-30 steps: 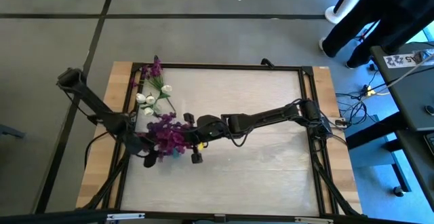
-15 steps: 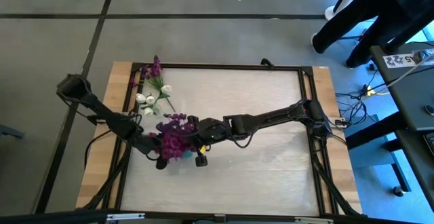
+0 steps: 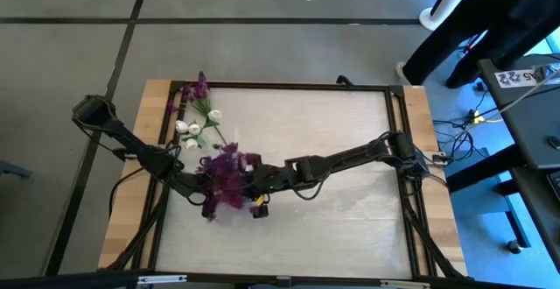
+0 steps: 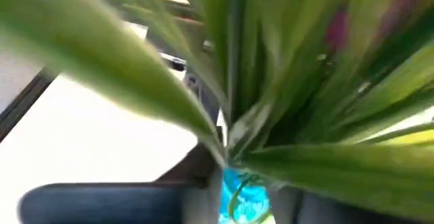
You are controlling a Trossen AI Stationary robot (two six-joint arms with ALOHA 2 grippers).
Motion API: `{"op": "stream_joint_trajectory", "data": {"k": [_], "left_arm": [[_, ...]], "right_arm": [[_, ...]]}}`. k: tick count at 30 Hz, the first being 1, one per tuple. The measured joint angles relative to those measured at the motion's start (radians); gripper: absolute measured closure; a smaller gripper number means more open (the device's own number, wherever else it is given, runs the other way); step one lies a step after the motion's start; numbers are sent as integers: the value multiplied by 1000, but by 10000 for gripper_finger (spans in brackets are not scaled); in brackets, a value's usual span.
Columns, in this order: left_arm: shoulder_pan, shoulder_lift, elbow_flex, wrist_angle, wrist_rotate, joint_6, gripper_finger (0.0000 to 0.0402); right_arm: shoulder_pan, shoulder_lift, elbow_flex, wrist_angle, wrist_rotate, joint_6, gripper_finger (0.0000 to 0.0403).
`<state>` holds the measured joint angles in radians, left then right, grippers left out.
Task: Sort flowers into vase by color
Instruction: Put the violet flower into the transparent blue vase
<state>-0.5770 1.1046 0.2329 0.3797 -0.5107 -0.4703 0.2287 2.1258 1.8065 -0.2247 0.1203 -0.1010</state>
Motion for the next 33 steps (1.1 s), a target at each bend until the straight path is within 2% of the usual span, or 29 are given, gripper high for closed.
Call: {"op": "stream_joint_trajectory", "data": {"k": [7,13,18,24,33], "left_arm": [[0,-3,4,-8,4,-25,150],[0,-6,4,-31,4,-24,150],[0,-6,29,-35,4,7,150],[1,-6,83,-33,2,84,150],[1,-6,89,-36,-9,80,150]], "right_arm": [[5,-40,0,-44,1,22,187],[34,-58,4,-22,17,17,124],[74,-58,6,-33,60,15,115],[118,-60,6,-86,226,14,122],[126,-79,8,-202,234,76,122]]}}
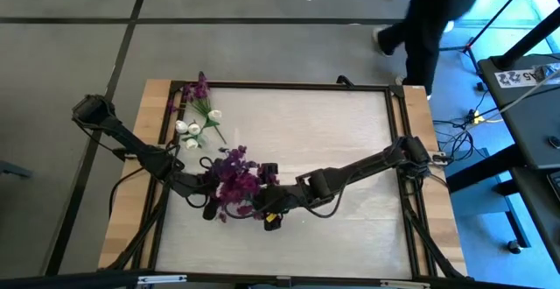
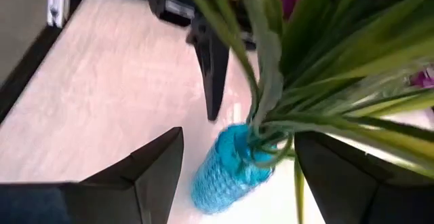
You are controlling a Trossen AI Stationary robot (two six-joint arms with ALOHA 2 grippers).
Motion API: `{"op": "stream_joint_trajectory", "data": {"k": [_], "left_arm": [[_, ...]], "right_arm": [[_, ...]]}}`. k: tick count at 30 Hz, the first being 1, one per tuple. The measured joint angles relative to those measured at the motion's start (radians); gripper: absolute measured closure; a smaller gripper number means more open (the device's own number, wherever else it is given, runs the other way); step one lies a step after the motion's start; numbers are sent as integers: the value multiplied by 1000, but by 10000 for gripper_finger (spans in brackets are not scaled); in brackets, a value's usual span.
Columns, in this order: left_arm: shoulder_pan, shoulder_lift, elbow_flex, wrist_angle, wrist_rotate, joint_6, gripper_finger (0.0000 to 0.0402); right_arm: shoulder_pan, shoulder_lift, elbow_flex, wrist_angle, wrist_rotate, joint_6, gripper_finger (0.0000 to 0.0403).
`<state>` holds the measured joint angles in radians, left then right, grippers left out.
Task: Sort flowers into vase by color
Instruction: Put the violet flower into the transparent blue vase
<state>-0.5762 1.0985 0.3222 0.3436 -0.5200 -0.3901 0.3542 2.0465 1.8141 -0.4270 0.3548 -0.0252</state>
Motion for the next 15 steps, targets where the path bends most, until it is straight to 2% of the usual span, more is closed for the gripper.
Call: {"op": "stream_joint_trajectory", "data": {"k": [15], "left_arm": [[0,0,0,-7,-15,-5,150]], "right_arm": [[28,-92,0,-174,-9,56,123]]}}
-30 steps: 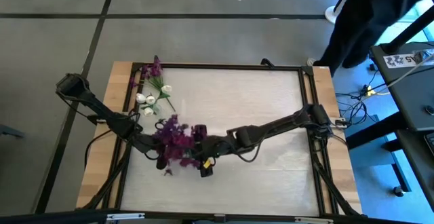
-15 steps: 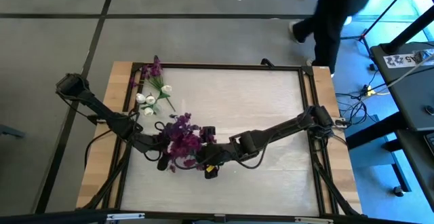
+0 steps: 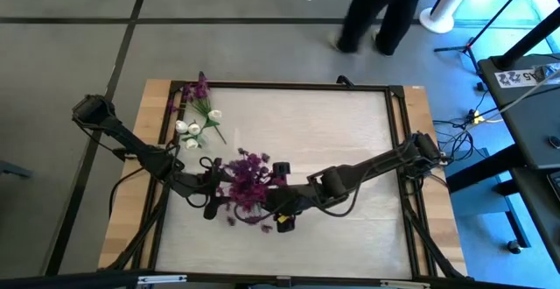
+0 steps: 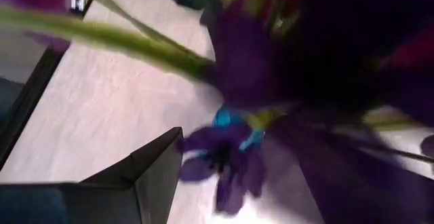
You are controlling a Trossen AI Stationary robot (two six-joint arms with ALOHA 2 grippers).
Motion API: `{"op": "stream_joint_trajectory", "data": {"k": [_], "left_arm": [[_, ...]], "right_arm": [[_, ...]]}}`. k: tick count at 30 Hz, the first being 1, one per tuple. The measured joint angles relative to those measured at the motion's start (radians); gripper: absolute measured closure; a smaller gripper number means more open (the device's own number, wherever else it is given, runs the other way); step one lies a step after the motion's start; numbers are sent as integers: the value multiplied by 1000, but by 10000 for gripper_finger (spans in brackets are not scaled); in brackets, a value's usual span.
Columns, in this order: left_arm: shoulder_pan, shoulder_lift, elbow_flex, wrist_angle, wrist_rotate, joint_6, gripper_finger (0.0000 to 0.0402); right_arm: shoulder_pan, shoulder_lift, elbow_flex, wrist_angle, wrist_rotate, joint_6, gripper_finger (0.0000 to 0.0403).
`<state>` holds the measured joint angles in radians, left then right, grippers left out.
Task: Sort flowers into vase by color
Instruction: Put the violet flower into the transparent blue vase
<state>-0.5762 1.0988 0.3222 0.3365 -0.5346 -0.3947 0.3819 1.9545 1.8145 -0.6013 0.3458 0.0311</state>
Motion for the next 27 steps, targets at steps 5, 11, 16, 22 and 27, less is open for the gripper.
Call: {"op": "stream_joint_trajectory", "data": {"k": [5,11,16,22,27], "left_arm": [[0,0,0,-11,0,-22,150],[-4,-12,0,-28,0,-22,150],[-26,-71,64,-281,0,-70,150],[-83,-106,254,-685,6,-180,150],[-130,-106,453,-965,4,-227,150]], "right_arm": [[5,-8,0,-72,3,25,123],[5,-28,0,-158,-10,57,123],[20,-58,0,-265,-27,78,123],[45,-84,0,-322,1,103,123],[66,-110,0,-357,25,123,123]]}}
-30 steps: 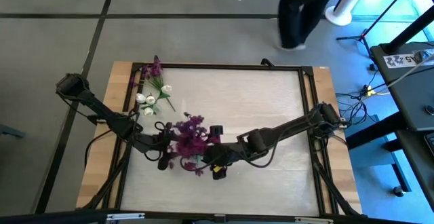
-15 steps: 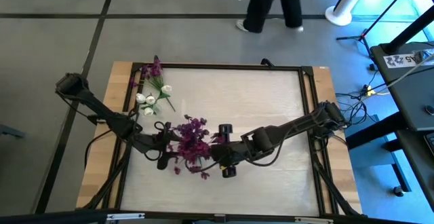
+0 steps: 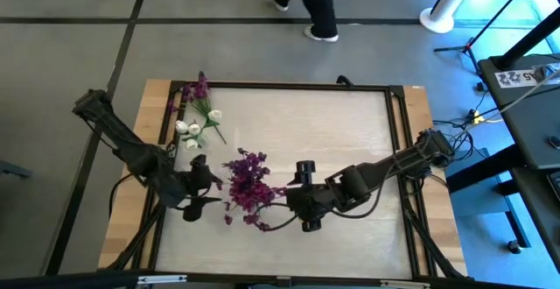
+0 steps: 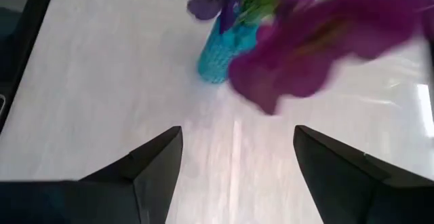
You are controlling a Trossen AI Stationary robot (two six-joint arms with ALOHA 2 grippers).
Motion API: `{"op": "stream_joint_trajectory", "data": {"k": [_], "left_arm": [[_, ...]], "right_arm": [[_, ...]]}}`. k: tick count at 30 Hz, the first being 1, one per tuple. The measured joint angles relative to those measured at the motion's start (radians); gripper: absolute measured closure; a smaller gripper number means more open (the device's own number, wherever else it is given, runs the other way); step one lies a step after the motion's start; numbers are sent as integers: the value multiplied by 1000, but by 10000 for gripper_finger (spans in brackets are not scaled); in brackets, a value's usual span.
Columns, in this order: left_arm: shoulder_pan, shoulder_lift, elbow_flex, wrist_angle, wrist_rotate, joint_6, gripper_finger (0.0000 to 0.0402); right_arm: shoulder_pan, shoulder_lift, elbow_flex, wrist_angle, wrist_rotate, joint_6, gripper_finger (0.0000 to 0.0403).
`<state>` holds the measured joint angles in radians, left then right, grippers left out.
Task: Sort flowers into vase by color
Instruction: Put the violet flower into the transparent blue vase
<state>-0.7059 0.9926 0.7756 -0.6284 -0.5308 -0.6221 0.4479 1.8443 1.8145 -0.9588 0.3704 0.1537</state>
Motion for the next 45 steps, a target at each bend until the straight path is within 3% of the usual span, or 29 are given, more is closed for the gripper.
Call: {"op": "stream_joint_trajectory", "data": {"k": [3,7,14,18,22,27,32,35,40,45], "left_arm": [[1,0,130,-112,-36,35,150],[71,0,292,-172,-193,123,150],[417,1,465,-151,-218,318,150],[622,2,486,-68,-86,404,150],[822,2,488,23,-81,428,150],[1171,19,489,-74,-76,346,150],[1465,120,489,-192,3,278,150],[1574,232,489,-257,18,246,150],[1728,390,488,-316,146,210,150],[1778,519,488,-351,220,174,150]], "right_arm": [[6,-29,0,-11,72,1,123],[3,-65,0,-14,133,23,123],[5,-114,0,-42,136,27,123],[4,-128,0,-83,137,33,123],[4,-127,0,-125,137,37,123],[4,-137,0,-184,136,93,123],[4,-189,0,-212,136,133,123],[4,-207,0,-214,137,134,123],[5,-217,0,-249,127,139,123],[4,-221,0,-323,109,177,123]]}}
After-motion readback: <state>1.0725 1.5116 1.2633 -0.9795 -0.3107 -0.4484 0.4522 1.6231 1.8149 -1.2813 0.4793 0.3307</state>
